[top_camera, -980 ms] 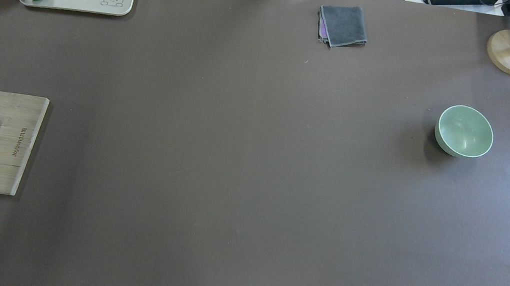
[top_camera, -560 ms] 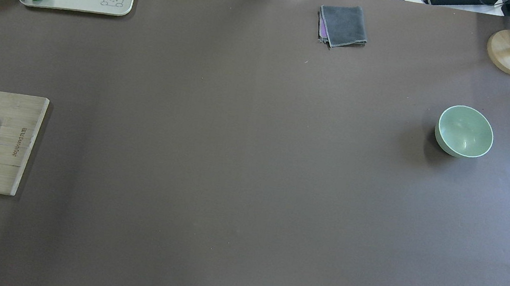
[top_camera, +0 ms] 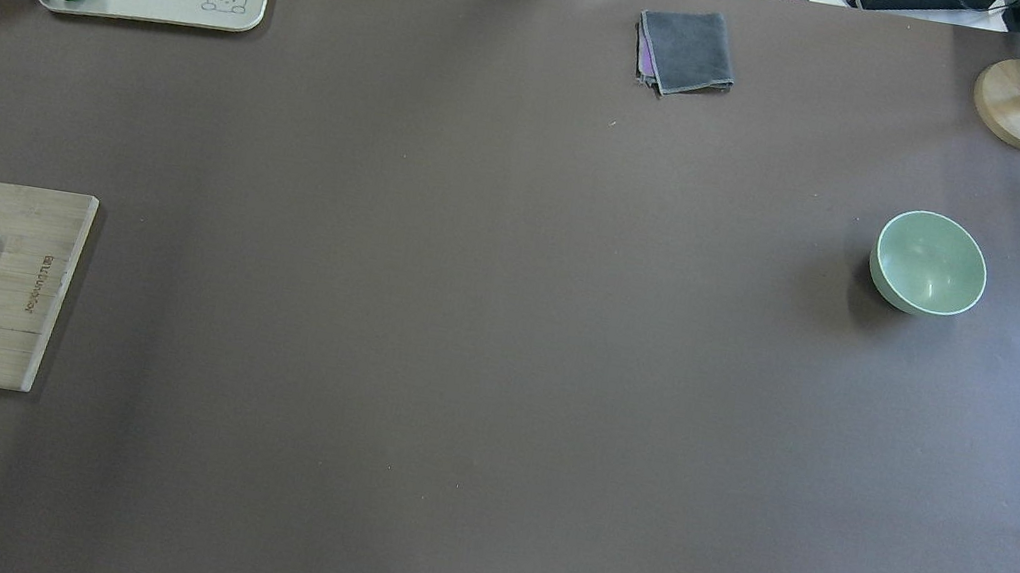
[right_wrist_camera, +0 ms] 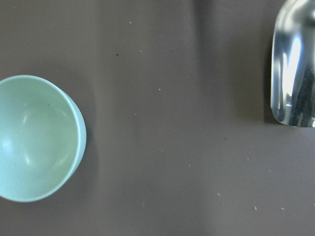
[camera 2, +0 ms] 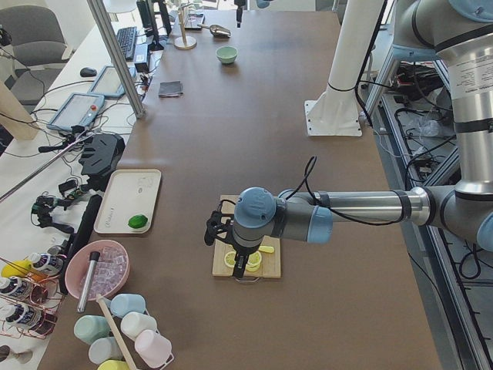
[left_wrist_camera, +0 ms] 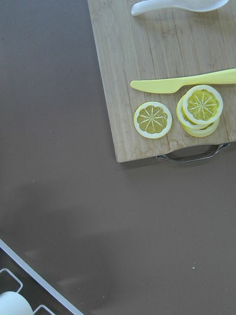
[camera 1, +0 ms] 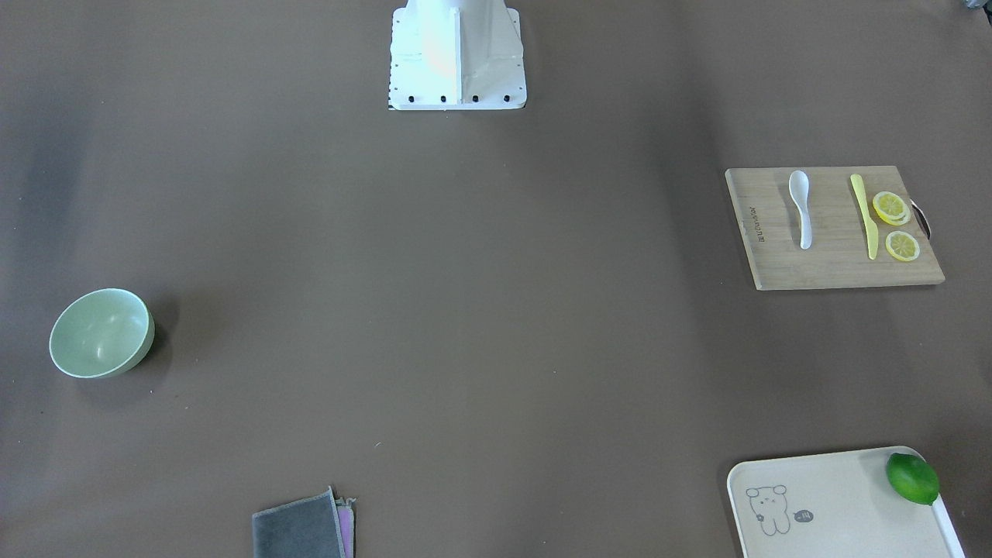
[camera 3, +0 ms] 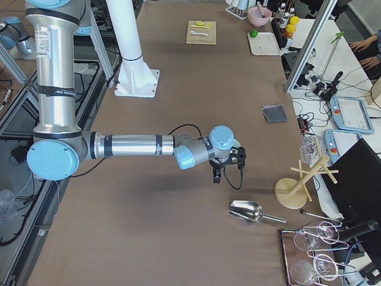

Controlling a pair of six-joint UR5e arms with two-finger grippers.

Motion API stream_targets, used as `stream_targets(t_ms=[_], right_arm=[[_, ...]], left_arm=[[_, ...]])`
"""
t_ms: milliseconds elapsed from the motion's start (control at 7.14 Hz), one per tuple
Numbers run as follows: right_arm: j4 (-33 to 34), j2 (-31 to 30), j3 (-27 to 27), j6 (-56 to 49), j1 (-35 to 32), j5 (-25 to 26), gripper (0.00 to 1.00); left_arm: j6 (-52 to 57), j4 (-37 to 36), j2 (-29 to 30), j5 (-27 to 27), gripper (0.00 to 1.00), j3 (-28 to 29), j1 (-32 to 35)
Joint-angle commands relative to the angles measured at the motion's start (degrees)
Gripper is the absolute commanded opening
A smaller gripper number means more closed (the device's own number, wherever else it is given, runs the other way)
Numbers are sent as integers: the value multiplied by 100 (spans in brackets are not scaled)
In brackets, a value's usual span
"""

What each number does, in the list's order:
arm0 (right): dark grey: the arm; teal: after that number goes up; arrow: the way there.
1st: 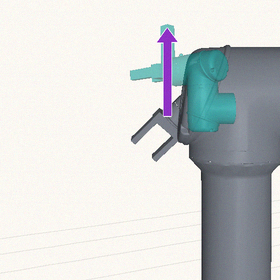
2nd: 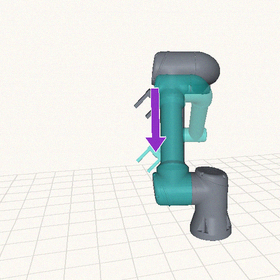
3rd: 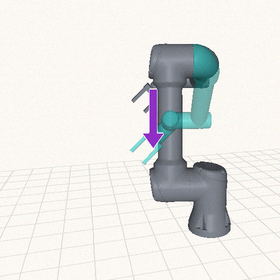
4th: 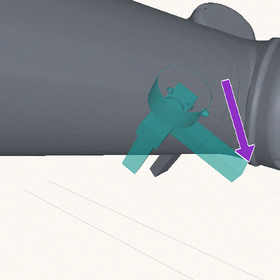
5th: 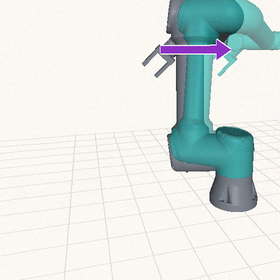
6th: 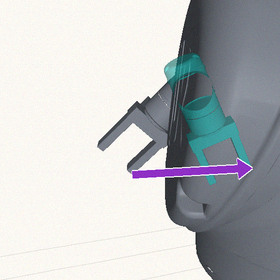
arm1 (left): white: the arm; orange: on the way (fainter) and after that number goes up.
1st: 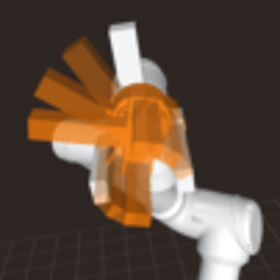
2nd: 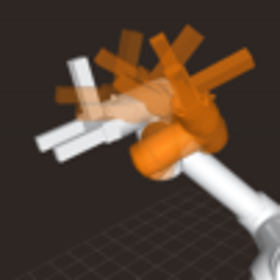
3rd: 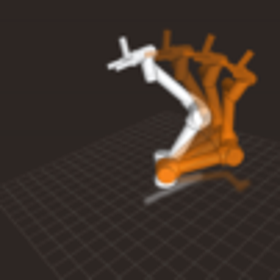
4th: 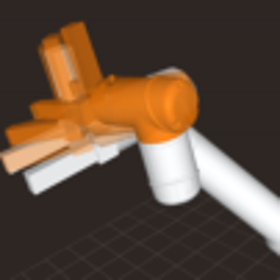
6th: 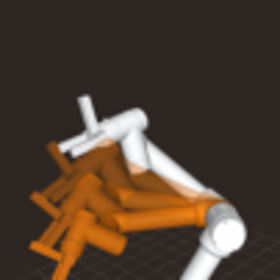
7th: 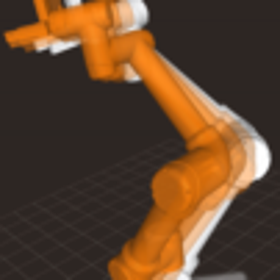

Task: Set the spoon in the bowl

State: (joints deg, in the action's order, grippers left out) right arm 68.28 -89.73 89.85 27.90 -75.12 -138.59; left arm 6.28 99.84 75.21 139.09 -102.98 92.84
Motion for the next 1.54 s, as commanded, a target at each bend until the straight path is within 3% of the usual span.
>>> stream_targets(t_ms=[0, 140, 560, 840, 980, 1120, 1260, 1400], right_arm=[[-43, 647, -397, 668, 478, 190, 100], [-69, 789, -415, 977, 724, 470, 100], [-526, 878, -731, 1384, 1165, 631, 98], [-535, 869, -793, 1385, 1219, 701, 86], [-535, 869, -793, 1393, 1219, 728, 62], [-535, 869, -785, 1394, 1219, 719, 21], [-527, 869, -793, 1394, 1219, 719, 0], [-535, 878, -785, 1402, 1219, 719, 0]], left_arm=[[-13, -9, -7, 4, 98, -3, -12], [-4, -9, -33, -4, 98, -3, -12], [-13, -9, -42, -13, 98, -3, -12], [-21, -9, -42, -13, 98, -3, -12], [-21, 0, -42, -5, 98, -3, -12], [-13, 0, -42, -5, 98, -11, 5], [-13, 0, -42, -5, 98, -11, -12], [-91, 0, -42, -5, 98, -11, -12]])
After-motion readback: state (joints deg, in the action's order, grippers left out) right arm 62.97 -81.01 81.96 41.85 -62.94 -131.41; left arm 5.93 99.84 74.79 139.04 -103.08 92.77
